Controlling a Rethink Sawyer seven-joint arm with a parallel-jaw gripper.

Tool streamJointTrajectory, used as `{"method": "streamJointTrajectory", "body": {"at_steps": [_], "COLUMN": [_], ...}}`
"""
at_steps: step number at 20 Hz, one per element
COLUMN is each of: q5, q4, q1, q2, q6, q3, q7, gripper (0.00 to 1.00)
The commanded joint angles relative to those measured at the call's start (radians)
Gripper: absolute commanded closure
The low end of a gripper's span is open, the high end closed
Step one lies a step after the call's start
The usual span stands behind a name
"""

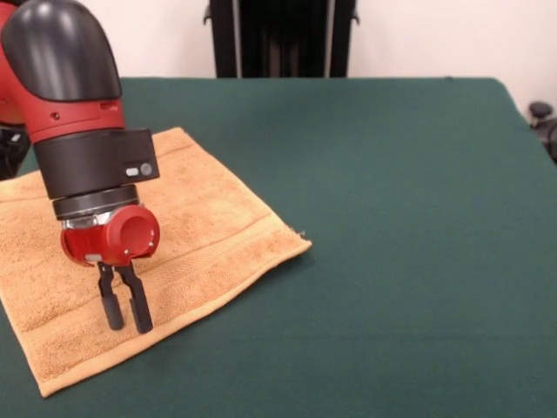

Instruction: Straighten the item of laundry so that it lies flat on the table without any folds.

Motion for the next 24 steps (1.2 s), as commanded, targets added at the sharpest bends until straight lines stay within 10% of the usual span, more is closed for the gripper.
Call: {"method": "streamJointTrajectory", "body": {"at_steps": [1,14,24], "q5": [0.016,0.051,0.161], "q4": [0.094,0.114,0.204], "q1": [0.062,0.106,0.259], "q2": [0.02,-0.019,-0.195], "q6": [-0.08,-0.112,-0.138], "q3": [-0.001,-0.058,-0.292], "q7": [0.184,0.215,0.319], "gripper": [0.0,0.0,0.0]}}
